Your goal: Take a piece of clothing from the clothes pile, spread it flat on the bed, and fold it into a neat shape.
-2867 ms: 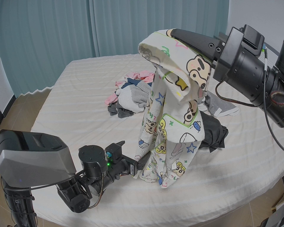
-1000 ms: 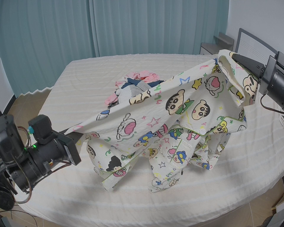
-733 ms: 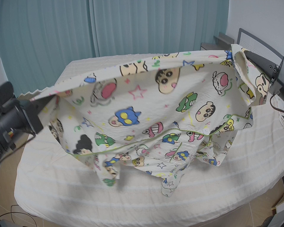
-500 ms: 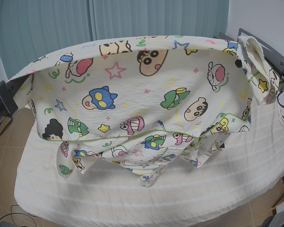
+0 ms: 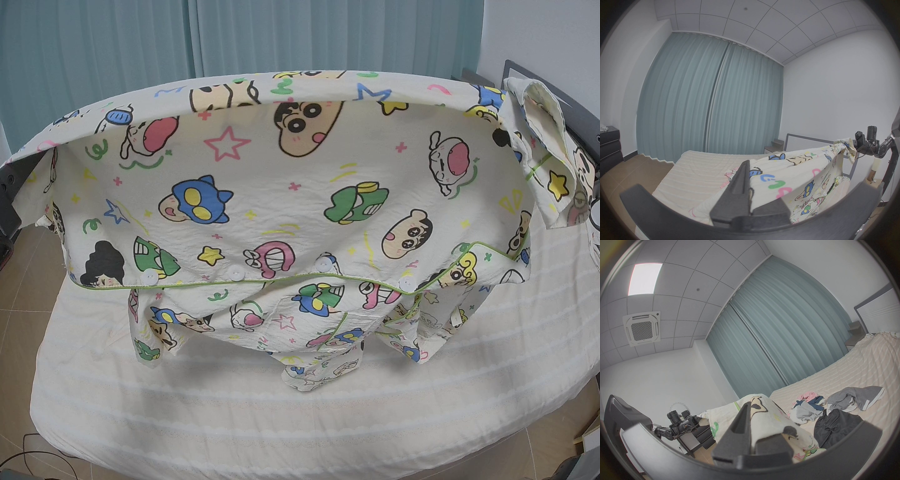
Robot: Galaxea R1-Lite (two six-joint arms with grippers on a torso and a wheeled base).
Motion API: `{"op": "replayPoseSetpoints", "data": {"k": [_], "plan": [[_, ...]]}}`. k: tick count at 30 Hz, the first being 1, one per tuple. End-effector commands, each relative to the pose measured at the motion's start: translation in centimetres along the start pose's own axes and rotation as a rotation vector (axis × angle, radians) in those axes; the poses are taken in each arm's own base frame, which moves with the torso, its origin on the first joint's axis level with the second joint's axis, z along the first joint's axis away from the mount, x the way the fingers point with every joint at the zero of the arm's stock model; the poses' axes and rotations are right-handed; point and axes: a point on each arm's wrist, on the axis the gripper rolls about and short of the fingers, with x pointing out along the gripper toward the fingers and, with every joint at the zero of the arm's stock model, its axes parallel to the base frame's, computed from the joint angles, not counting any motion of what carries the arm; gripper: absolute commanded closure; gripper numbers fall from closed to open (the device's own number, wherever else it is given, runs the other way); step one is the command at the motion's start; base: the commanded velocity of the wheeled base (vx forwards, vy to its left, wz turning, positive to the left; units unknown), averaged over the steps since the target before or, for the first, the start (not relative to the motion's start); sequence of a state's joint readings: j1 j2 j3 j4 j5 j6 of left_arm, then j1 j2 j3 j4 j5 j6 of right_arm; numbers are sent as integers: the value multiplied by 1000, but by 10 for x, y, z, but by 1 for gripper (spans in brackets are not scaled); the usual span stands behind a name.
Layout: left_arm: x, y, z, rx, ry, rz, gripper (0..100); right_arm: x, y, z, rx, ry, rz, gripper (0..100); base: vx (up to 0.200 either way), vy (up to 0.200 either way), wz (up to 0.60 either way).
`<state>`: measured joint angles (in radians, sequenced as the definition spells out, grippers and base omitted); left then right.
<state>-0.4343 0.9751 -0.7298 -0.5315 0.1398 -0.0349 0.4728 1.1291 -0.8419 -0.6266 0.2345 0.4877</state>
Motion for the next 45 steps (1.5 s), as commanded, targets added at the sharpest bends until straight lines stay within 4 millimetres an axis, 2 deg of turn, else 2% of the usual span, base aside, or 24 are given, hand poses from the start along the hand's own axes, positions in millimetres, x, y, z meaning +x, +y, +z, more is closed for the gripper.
{"op": "replayPoseSetpoints", "data": {"k": [1, 18, 26, 33, 45], "plan": [[0, 0, -2, 0, 5, 0, 100, 0, -2, -4, 5, 15, -3, 100, 0, 0, 0], [-4, 1, -3, -1, 7, 0, 100, -1, -2, -5, 7, 19, -3, 100, -176, 0, 0], [-7, 1, -12, 38, 33, 2, 100, 0, -2, -6, 15, 19, -5, 100, 0, 0, 0], [-8, 2, -12, 37, 31, 17, 100, 0, -2, -6, 17, 21, -6, 100, 0, 0, 0], [-10, 2, -13, 34, 35, 22, 100, 0, -3, -7, 18, 25, -7, 100, 0, 200, 0]]}}
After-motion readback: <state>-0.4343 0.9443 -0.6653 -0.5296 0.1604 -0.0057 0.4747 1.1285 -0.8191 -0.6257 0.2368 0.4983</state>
